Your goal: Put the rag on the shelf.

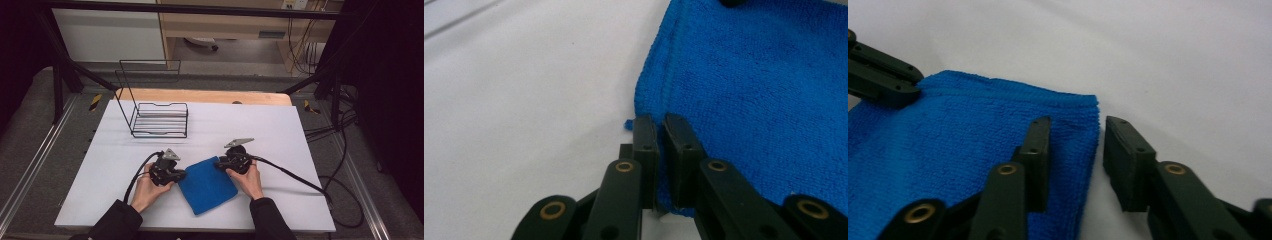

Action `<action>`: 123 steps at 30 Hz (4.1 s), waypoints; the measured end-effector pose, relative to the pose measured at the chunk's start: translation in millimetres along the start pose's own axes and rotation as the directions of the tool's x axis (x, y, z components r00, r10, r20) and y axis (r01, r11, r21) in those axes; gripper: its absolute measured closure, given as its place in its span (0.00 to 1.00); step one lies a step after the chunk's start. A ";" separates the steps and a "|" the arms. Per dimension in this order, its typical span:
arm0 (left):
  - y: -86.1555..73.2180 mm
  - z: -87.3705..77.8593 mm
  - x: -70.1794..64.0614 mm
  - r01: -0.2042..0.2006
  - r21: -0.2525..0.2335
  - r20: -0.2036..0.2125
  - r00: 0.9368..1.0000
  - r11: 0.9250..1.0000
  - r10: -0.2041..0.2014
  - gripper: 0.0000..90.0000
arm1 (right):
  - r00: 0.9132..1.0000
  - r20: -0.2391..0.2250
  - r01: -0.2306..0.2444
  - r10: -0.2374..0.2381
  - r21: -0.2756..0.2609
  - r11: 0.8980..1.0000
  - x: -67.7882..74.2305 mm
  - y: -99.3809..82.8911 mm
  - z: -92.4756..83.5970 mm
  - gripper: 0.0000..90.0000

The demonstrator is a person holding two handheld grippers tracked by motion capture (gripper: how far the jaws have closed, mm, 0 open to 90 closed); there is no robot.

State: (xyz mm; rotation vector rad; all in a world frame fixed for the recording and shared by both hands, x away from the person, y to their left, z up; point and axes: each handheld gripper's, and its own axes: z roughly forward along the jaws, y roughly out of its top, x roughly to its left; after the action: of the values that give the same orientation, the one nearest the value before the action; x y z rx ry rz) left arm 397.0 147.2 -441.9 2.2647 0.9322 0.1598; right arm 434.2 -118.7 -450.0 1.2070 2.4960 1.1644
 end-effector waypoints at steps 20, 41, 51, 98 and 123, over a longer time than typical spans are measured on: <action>-17.1 -32.1 -7.4 0.070 -0.063 -0.055 0.996 0.996 -0.074 0.95 | 0.993 -0.052 0.103 -0.103 0.001 0.995 22.8 33.3 12.5 0.96; -45.2 -39.2 -1.5 0.122 -0.062 -0.121 0.984 0.991 -0.128 0.94 | 0.987 0.038 0.160 -0.158 -0.078 0.984 50.2 48.3 4.1 0.47; -46.9 -38.4 -0.9 0.118 -0.069 -0.120 0.985 0.991 -0.126 0.93 | 0.996 0.090 -0.013 0.014 -0.012 1.000 24.5 -8.5 -22.6 0.66; -52.5 -57.8 5.5 0.115 -0.130 -0.058 0.991 0.985 -0.123 0.31 | 0.997 -0.056 -0.058 0.058 0.000 0.998 74.5 -49.1 -27.1 0.58; -54.5 -66.7 19.5 0.136 -0.170 -0.066 0.987 0.976 -0.149 0.20 | 0.994 0.008 -0.110 0.110 0.039 0.993 65.0 -47.1 -45.0 0.94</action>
State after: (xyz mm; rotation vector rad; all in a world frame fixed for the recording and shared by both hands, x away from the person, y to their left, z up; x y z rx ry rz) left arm 356.5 224.4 -427.8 2.0447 1.0779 0.2536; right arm 342.9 -116.5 -438.6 1.3715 2.4883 1.1389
